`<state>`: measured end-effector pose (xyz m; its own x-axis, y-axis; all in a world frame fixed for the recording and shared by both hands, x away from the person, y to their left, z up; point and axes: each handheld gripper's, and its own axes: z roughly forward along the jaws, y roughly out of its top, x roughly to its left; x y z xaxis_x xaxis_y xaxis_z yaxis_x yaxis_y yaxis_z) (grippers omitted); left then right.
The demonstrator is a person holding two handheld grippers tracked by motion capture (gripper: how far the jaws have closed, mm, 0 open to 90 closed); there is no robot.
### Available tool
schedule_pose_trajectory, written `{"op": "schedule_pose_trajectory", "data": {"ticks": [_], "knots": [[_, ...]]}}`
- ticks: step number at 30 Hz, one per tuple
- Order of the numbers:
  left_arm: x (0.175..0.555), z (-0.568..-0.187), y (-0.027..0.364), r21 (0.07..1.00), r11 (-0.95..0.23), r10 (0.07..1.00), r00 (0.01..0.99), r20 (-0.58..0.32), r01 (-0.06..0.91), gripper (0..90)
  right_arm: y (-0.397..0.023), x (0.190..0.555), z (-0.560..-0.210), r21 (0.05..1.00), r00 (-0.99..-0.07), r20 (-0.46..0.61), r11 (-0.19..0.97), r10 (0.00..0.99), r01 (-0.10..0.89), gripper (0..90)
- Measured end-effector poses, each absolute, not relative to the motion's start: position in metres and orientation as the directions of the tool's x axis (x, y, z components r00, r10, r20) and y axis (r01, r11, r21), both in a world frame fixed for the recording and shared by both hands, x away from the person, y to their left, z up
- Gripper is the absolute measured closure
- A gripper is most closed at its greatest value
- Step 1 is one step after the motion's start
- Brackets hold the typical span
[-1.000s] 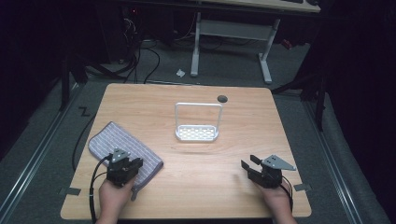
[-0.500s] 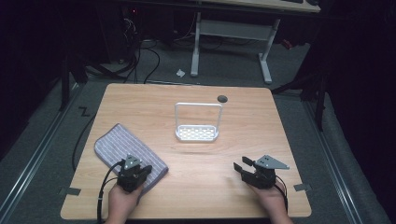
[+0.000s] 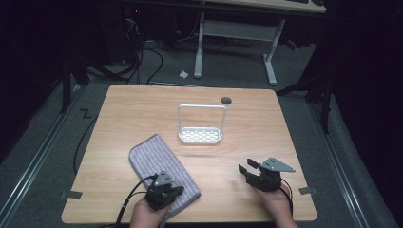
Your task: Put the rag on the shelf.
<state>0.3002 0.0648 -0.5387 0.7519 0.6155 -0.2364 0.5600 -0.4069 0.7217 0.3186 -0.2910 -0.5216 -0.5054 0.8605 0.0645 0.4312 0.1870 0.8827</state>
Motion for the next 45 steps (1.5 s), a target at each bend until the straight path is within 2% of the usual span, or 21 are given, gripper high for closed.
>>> {"op": "schedule_pose_trajectory", "data": {"ticks": [2, 5, 9, 12, 14, 15, 17, 19, 20, 21, 24, 26, 30, 34, 37, 38, 45], "knots": [[0.295, -0.539, 0.052, 0.727, -0.438, 0.582, 0.783, -0.219, 0.529, 89.9, -0.292, 0.318, -0.521, 0.884, -0.502, 0.069, 0.180, 0.862, 0.431, 51.0], [0.290, -0.541, 0.033, 0.730, -0.461, 0.515, 0.822, -0.243, 0.505, 89.9, -0.290, 0.319, -0.520, 0.880, -0.507, 0.062, 0.193, 0.860, 0.434, 51.5], [0.285, -0.541, 0.025, 0.732, -0.468, 0.487, 0.836, -0.253, 0.495, 89.8, -0.284, 0.317, -0.520, 0.879, -0.505, 0.034, 0.214, 0.862, 0.425, 51.4], [0.281, -0.538, 0.028, 0.742, -0.448, 0.472, 0.837, -0.278, 0.499, 84.0, -0.276, 0.316, -0.520, 0.861, -0.534, 0.034, 0.247, 0.845, 0.445, 50.0], [0.281, -0.532, 0.036, 0.765, -0.413, 0.485, 0.831, -0.273, 0.493, 79.2, -0.265, 0.318, -0.520, 0.851, -0.556, 0.051, 0.256, 0.830, 0.459, 44.2], [0.282, -0.528, 0.043, 0.777, -0.400, 0.500, 0.826, -0.261, 0.487, 79.2, -0.265, 0.318, -0.520, 0.851, -0.556, 0.051, 0.256, 0.830, 0.459, 44.2], [0.287, -0.525, 0.070, 0.790, -0.356, 0.574, 0.784, -0.236, 0.499, 76.6, -0.243, 0.323, -0.520, 0.842, -0.599, 0.053, 0.287, 0.799, 0.457, 39.0], [0.291, -0.528, 0.087, 0.787, -0.338, 0.624, 0.748, -0.224, 0.517, 75.9, -0.224, 0.327, -0.520, 0.843, -0.639, 0.039, 0.318, 0.769, 0.434, 47.0], [0.291, -0.528, 0.087, 0.787, -0.338, 0.624, 0.748, -0.224, 0.517, 75.8, -0.224, 0.327, -0.520, 0.843, -0.639, 0.039, 0.318, 0.769, 0.434, 47.0], [0.293, -0.529, 0.094, 0.781, -0.337, 0.642, 0.735, -0.218, 0.526, 75.8, -0.214, 0.329, -0.519, 0.843, -0.657, 0.030, 0.334, 0.753, 0.421, 51.4], [0.301, -0.535, 0.107, 0.770, -0.318, 0.686, 0.695, -0.215, 0.553, 75.9, -0.174, 0.345, -0.518, 0.820, -0.728, 0.026, 0.402, 0.686, 0.408, 70.4], [0.304, -0.537, 0.108, 0.764, -0.318, 0.692, 0.689, -0.217, 0.561, 76.5, -0.168, 0.349, -0.518, 0.814, -0.737, 0.028, 0.412, 0.675, 0.409, 73.6], [0.310, -0.540, 0.107, 0.760, -0.333, 0.689, 0.694, -0.208, 0.559, 81.8, -0.135, 0.373, -0.521, 0.759, -0.779, -0.002, 0.508, 0.627, 0.407, 90.0], [0.312, -0.541, 0.108, 0.756, -0.329, 0.681, 0.696, -0.226, 0.567, 82.3, -0.127, 0.378, -0.532, 0.717, -0.794, -0.010, 0.558, 0.608, 0.418, 90.0], [0.313, -0.541, 0.106, 0.755, -0.328, 0.679, 0.698, -0.230, 0.568, 82.3, -0.129, 0.373, -0.533, 0.718, -0.789, -0.010, 0.554, 0.614, 0.422, 90.0], [0.312, -0.542, 0.101, 0.759, -0.279, 0.685, 0.675, -0.272, 0.589, 82.4, -0.132, 0.370, -0.533, 0.718, -0.790, -0.012, 0.556, 0.612, 0.420, 90.0], [0.324, -0.539, 0.070, 0.748, -0.394, 0.637, 0.745, -0.197, 0.534, 82.9, -0.174, 0.335, -0.534, 0.719, -0.766, -0.038, 0.550, 0.642, 0.425, 90.0]]}}
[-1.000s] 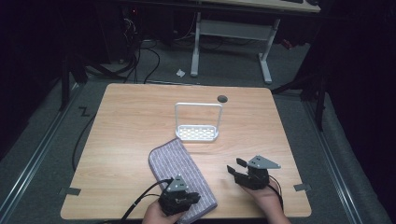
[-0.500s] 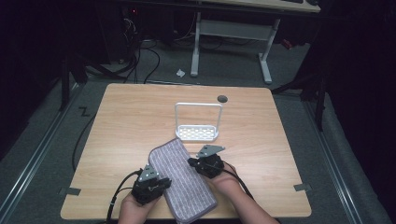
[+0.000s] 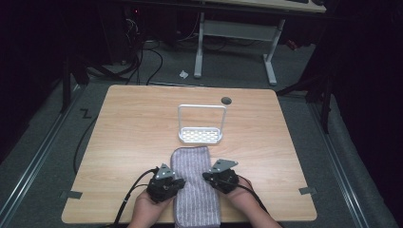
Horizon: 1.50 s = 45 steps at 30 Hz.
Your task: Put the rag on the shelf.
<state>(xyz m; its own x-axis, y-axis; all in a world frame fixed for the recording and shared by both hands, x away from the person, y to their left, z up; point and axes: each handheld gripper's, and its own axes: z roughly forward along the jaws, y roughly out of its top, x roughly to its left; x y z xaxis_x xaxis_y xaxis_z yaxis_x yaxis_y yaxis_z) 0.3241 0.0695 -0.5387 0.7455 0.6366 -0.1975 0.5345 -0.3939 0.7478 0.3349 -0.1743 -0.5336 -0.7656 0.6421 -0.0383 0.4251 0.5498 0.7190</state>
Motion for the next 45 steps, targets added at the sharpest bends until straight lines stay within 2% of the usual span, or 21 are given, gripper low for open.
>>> {"op": "schedule_pose_trajectory", "data": {"ticks": [7, 15, 18, 23, 25, 26, 28, 30, 31, 34, 36, 38, 40, 42, 45], "knots": [[0.313, -0.540, 0.048, 0.747, -0.425, 0.569, 0.793, -0.218, 0.511, 82.9, -0.215, 0.307, -0.536, 0.737, -0.726, -0.002, 0.492, 0.687, 0.463, 90.0], [0.293, -0.537, 0.046, 0.731, -0.479, 0.523, 0.827, -0.207, 0.486, 80.7, -0.221, 0.281, -0.534, 0.752, -0.735, 0.012, 0.479, 0.678, 0.453, 87.9], [0.294, -0.533, 0.050, 0.744, -0.461, 0.531, 0.822, -0.206, 0.484, 71.3, -0.221, 0.282, -0.528, 0.779, -0.727, 0.000, 0.456, 0.687, 0.431, 86.9], [0.326, -0.529, 0.055, 0.776, -0.382, 0.613, 0.766, -0.193, 0.501, 54.4, -0.224, 0.293, -0.533, 0.764, -0.709, 0.011, 0.451, 0.705, 0.461, 83.4], [0.352, -0.530, 0.050, 0.779, -0.389, 0.668, 0.733, -0.129, 0.492, 51.8, -0.224, 0.294, -0.534, 0.762, -0.706, 0.018, 0.447, 0.708, 0.468, 82.2], [0.361, -0.530, 0.048, 0.782, -0.376, 0.673, 0.726, -0.138, 0.497, 51.6, -0.224, 0.295, -0.534, 0.761, -0.707, 0.015, 0.450, 0.707, 0.466, 82.1], [0.371, -0.532, 0.044, 0.780, -0.359, 0.677, 0.718, -0.161, 0.513, 52.7, -0.223, 0.295, -0.536, 0.754, -0.707, 0.012, 0.458, 0.707, 0.471, 82.1], [0.383, -0.535, 0.035, 0.755, -0.403, 0.698, 0.708, -0.112, 0.517, 52.6, -0.223, 0.295, -0.536, 0.754, -0.707, 0.012, 0.458, 0.707, 0.471, 82.0], [0.386, -0.535, 0.031, 0.753, -0.406, 0.691, 0.713, -0.118, 0.518, 53.0, -0.222, 0.294, -0.537, 0.751, -0.705, 0.002, 0.464, 0.709, 0.469, 81.9], [0.381, -0.537, 0.025, 0.762, -0.435, 0.674, 0.735, -0.078, 0.480, 64.6, -0.222, 0.295, -0.537, 0.751, -0.706, -0.001, 0.467, 0.708, 0.467, 81.9], [0.373, -0.538, 0.026, 0.765, -0.450, 0.664, 0.745, -0.058, 0.461, 66.6, -0.224, 0.295, -0.538, 0.753, -0.708, 0.002, 0.465, 0.706, 0.466, 81.8], [0.361, -0.539, 0.035, 0.766, -0.434, 0.667, 0.741, -0.080, 0.474, 74.7, -0.226, 0.292, -0.538, 0.752, -0.707, 0.002, 0.464, 0.708, 0.467, 81.7], [0.357, -0.539, 0.038, 0.769, -0.425, 0.670, 0.737, -0.088, 0.479, 76.1, -0.227, 0.291, -0.538, 0.753, -0.706, 0.003, 0.463, 0.708, 0.468, 81.7], [0.355, -0.541, 0.043, 0.775, -0.385, 0.676, 0.724, -0.134, 0.502, 76.3, -0.228, 0.289, -0.538, 0.753, -0.706, 0.016, 0.456, 0.708, 0.474, 80.6], [0.359, -0.542, 0.045, 0.774, -0.351, 0.679, 0.712, -0.177, 0.527, 76.9, -0.227, 0.287, -0.535, 0.766, -0.707, 0.032, 0.437, 0.707, 0.471, 74.7]]}}
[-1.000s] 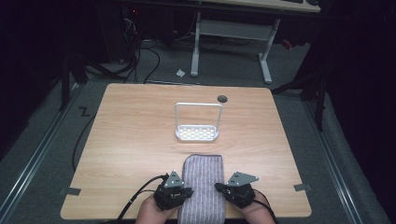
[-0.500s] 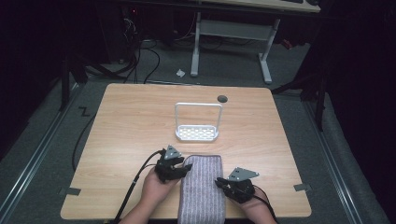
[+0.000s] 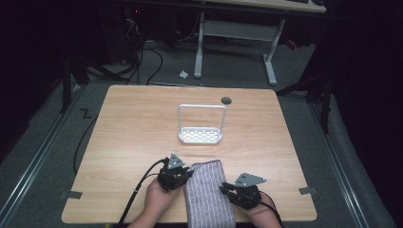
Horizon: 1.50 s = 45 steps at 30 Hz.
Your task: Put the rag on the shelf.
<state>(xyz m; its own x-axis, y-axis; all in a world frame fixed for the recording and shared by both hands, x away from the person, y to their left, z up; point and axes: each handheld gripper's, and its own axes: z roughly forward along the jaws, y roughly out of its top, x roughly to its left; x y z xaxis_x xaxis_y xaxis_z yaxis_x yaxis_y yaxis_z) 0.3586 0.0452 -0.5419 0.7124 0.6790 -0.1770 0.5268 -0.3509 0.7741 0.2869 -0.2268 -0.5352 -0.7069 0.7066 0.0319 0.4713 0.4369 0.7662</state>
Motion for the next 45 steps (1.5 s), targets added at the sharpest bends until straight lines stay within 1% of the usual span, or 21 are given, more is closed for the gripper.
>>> {"op": "schedule_pose_trajectory", "data": {"ticks": [2, 3, 4, 6, 9, 12, 14, 17, 18, 22, 24, 25, 26, 27, 30, 32, 35, 37, 39, 42, 45], "knots": [[0.361, -0.542, 0.046, 0.772, -0.335, 0.680, 0.706, -0.199, 0.540, 77.0, -0.225, 0.288, -0.530, 0.785, -0.695, 0.038, 0.408, 0.718, 0.466, 70.3], [0.361, -0.542, 0.046, 0.772, -0.331, 0.680, 0.704, -0.203, 0.543, 77.0, -0.222, 0.297, -0.524, 0.802, -0.661, 0.031, 0.376, 0.750, 0.464, 64.8], [0.361, -0.543, 0.046, 0.774, -0.329, 0.681, 0.704, -0.202, 0.541, 77.0, -0.222, 0.297, -0.524, 0.802, -0.661, 0.031, 0.376, 0.750, 0.464, 64.8], [0.359, -0.543, 0.045, 0.777, -0.336, 0.684, 0.705, -0.188, 0.532, 76.9, -0.216, 0.316, -0.519, 0.802, -0.615, 0.025, 0.351, 0.788, 0.483, 57.6], [0.360, -0.543, 0.045, 0.776, -0.331, 0.683, 0.704, -0.196, 0.537, 76.8, -0.210, 0.340, -0.520, 0.792, -0.584, 0.054, 0.321, 0.810, 0.519, 51.3], [0.360, -0.543, 0.046, 0.775, -0.333, 0.681, 0.706, -0.197, 0.537, 76.5, -0.207, 0.353, -0.524, 0.772, -0.573, 0.071, 0.318, 0.817, 0.550, 50.6], [0.359, -0.543, 0.045, 0.776, -0.336, 0.679, 0.708, -0.192, 0.533, 76.4, -0.202, 0.363, -0.530, 0.740, -0.532, 0.072, 0.313, 0.844, 0.595, 51.7], [0.360, -0.543, 0.046, 0.776, -0.337, 0.677, 0.710, -0.195, 0.534, 76.3, -0.201, 0.363, -0.535, 0.732, -0.521, 0.090, 0.298, 0.849, 0.612, 51.9], [0.360, -0.543, 0.046, 0.775, -0.336, 0.676, 0.710, -0.198, 0.536, 76.2, -0.201, 0.363, -0.536, 0.740, -0.526, 0.075, 0.306, 0.847, 0.599, 52.5], [0.360, -0.543, 0.046, 0.775, -0.333, 0.676, 0.709, -0.201, 0.537, 76.1, -0.198, 0.358, -0.537, 0.742, -0.551, 0.028, 0.352, 0.834, 0.571, 59.1], [0.359, -0.543, 0.047, 0.774, -0.337, 0.670, 0.714, -0.204, 0.537, 75.9, -0.197, 0.355, -0.538, 0.747, -0.562, 0.025, 0.358, 0.827, 0.560, 66.3], [0.359, -0.543, 0.047, 0.774, -0.337, 0.669, 0.715, -0.204, 0.536, 75.9, -0.197, 0.355, -0.538, 0.747, -0.562, 0.025, 0.358, 0.827, 0.560, 66.3], [0.359, -0.543, 0.046, 0.775, -0.339, 0.667, 0.717, -0.201, 0.533, 75.9, -0.197, 0.354, -0.538, 0.750, -0.566, 0.025, 0.358, 0.824, 0.555, 68.9], [0.358, -0.543, 0.047, 0.774, -0.343, 0.664, 0.721, -0.202, 0.532, 76.0, -0.199, 0.351, -0.540, 0.762, -0.580, 0.025, 0.360, 0.814, 0.538, 74.8], [0.358, -0.543, 0.046, 0.775, -0.345, 0.665, 0.721, -0.197, 0.530, 76.7, -0.198, 0.350, -0.540, 0.763, -0.587, 0.027, 0.363, 0.809, 0.535, 78.2], [0.354, -0.542, 0.044, 0.778, -0.376, 0.657, 0.737, -0.160, 0.504, 77.1, -0.199, 0.349, -0.540, 0.762, -0.595, 0.025, 0.370, 0.803, 0.531, 81.3], [0.351, -0.541, 0.042, 0.776, -0.399, 0.656, 0.743, -0.131, 0.488, 77.3, -0.198, 0.346, -0.540, 0.763, -0.593, 0.020, 0.371, 0.805, 0.529, 82.3], [0.350, -0.541, 0.041, 0.772, -0.394, 0.656, 0.741, -0.143, 0.498, 77.7, -0.199, 0.342, -0.539, 0.771, -0.593, 0.017, 0.367, 0.805, 0.521, 82.7], [0.349, -0.539, 0.042, 0.785, -0.370, 0.653, 0.740, -0.161, 0.497, 78.0, -0.202, 0.337, -0.538, 0.797, -0.593, -0.009, 0.364, 0.805, 0.481, 82.8], [0.346, -0.537, 0.043, 0.799, -0.342, 0.653, 0.737, -0.175, 0.494, 78.1, -0.205, 0.335, -0.537, 0.811, -0.586, 0.003, 0.341, 0.810, 0.475, 82.9], [0.341, -0.535, 0.042, 0.818, -0.341, 0.653, 0.743, -0.149, 0.464, 78.3, -0.206, 0.329, -0.533, 0.827, -0.579, -0.004, 0.328, 0.816, 0.456, 82.9]]}}
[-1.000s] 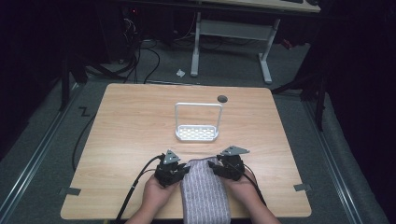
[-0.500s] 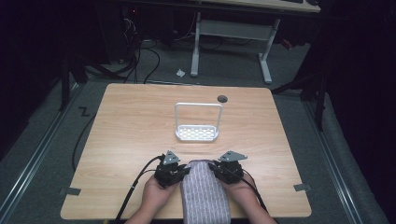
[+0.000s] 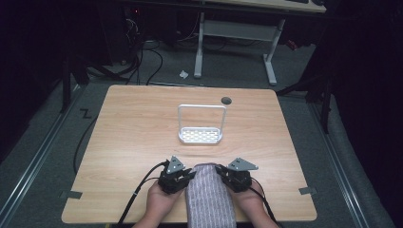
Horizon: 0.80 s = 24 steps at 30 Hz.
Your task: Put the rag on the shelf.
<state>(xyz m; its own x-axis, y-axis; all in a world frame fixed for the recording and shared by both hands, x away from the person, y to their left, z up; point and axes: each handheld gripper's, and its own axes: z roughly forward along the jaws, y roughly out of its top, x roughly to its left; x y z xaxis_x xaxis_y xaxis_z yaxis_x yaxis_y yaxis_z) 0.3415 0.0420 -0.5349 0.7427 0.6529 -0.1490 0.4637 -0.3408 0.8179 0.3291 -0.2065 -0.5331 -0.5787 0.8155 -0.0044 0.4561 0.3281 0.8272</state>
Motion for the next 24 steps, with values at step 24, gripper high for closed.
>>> {"op": "schedule_pose_trajectory", "data": {"ticks": [24], "knots": [[0.312, -0.499, 0.048, 0.940, -0.205, 0.667, 0.741, -0.071, 0.275, 78.0, -0.205, 0.296, -0.495, 0.929, -0.536, -0.090, 0.265, 0.839, 0.258, 82.7]]}}
